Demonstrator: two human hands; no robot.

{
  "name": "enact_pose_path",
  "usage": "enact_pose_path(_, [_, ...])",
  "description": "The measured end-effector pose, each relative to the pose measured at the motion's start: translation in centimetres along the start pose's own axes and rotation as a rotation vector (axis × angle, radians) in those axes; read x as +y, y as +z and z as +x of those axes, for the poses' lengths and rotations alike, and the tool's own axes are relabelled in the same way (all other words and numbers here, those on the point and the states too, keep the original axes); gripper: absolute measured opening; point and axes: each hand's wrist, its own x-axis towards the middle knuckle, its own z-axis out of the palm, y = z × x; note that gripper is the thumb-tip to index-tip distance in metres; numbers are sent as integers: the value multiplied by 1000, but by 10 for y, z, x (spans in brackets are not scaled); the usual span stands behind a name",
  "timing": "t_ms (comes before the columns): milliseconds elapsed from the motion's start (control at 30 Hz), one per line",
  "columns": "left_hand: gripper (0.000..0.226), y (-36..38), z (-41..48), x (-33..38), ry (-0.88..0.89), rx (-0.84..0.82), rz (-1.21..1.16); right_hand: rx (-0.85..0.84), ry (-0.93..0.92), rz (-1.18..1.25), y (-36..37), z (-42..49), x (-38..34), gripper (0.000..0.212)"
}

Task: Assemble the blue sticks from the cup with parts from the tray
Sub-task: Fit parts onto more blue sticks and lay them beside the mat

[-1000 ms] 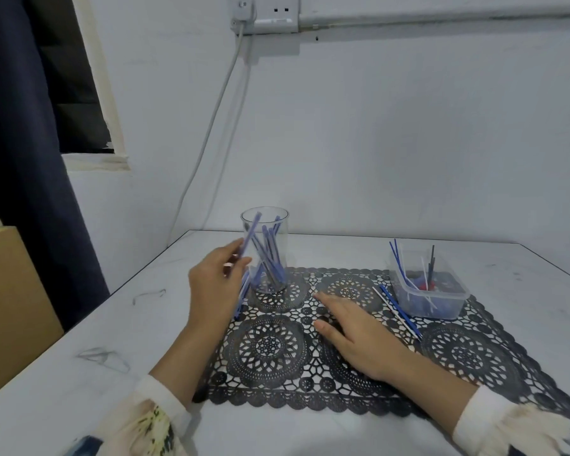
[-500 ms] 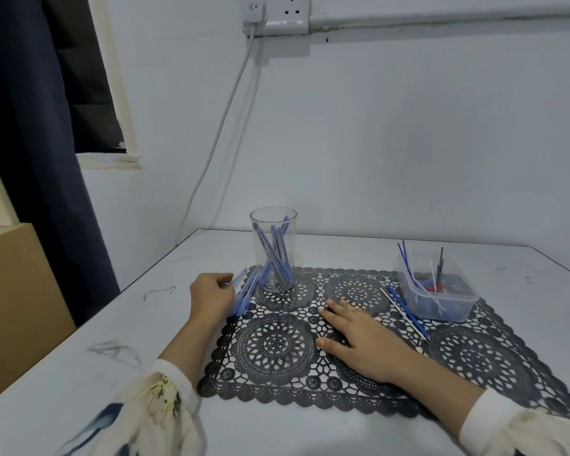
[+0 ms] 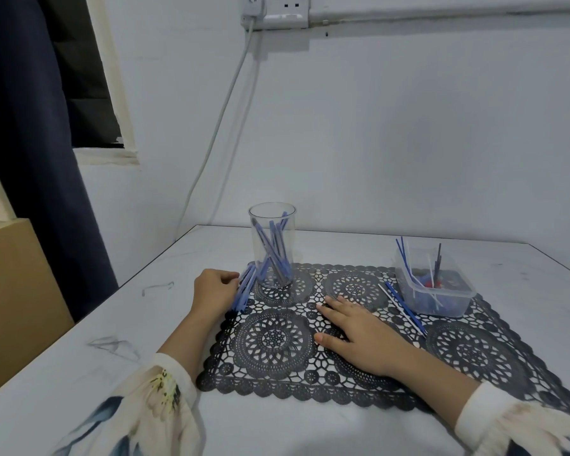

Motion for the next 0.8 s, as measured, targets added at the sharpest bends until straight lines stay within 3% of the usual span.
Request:
enact_pose_path(100, [25, -1, 0, -1, 9, 3, -26, 7, 0, 3, -1, 0, -1, 69])
enact_pose_path(533, [29, -5, -12, -1, 40, 0, -28, 22, 2, 9, -2, -4, -3, 67])
enact_pose_path(800, [29, -20, -13, 30, 198, 191, -55, 31, 2, 3, -2, -4, -2, 66])
